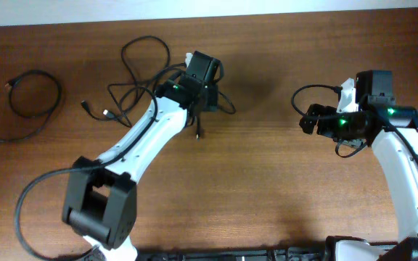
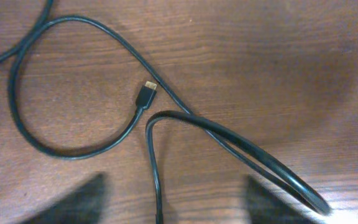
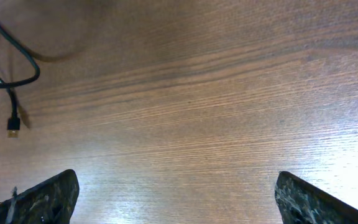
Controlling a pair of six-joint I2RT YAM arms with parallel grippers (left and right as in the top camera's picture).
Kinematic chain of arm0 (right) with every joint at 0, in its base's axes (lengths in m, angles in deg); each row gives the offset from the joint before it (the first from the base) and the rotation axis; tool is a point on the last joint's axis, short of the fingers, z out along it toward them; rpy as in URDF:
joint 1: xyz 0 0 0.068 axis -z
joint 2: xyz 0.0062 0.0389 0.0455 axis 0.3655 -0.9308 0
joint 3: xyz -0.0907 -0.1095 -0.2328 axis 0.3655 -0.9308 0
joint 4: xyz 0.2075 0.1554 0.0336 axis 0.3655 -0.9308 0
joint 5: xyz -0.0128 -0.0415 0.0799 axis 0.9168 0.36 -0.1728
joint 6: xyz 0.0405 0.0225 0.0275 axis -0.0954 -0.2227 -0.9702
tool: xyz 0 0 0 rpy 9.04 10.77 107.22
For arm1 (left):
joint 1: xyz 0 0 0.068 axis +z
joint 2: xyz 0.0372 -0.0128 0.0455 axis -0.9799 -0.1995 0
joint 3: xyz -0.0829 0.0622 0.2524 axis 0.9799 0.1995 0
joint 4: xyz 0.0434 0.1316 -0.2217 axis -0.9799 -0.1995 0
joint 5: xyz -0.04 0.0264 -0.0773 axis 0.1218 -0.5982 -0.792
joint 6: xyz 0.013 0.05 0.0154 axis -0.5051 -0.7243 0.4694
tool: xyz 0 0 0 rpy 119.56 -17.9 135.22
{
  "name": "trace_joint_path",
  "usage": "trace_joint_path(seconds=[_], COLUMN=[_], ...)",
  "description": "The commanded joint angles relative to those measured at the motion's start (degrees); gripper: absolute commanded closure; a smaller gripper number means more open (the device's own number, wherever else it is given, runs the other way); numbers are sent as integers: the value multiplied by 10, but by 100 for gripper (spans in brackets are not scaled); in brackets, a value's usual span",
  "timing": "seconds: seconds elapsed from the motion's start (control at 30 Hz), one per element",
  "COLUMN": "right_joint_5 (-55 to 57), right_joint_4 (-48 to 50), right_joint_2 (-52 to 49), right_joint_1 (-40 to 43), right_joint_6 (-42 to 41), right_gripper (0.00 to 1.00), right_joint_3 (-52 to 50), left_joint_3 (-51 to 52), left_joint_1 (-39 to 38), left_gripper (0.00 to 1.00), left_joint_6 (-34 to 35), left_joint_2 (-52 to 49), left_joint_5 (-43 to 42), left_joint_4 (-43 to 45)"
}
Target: Untangle cables
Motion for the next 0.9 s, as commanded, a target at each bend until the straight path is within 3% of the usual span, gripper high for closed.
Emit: trace_joint_path(seconds=[0.0,0.13,0.37,0.53,0.6,0.67,0.8,0.87], right_joint_5=[5,5,6,7,7,7,7,7], right_joint_4=[0,0,-4,-4,-3,-2,-2,-2], right_joint_2=[-12,-14,-14,-14,-14,-14,-14,-14], right_joint_1=[1,1,1,1,1,1,1,1], right_joint_6=[-2,-2,-2,-2,-2,-2,-2,-2], right_gripper=[1,1,1,1,1,1,1,1], right_joint_3=[1,1,1,1,1,1,1,1], left_joint_3=[-5,-5,-5,-5,-5,-5,-5,-5], left_joint_1=[7,16,38,38,38,38,38,38], left_gripper=[3,3,1,1,12,16,71,85], left_joint_6=[-28,-14,0,1,1,21,48,47], left_joint_2=[-49,-100,-169,-205,-214,-219,-221,-221], left_joint_5=[11,12,24,23,23,21,4,-28], left_joint_4=[11,57,218,253,234,214,183,183])
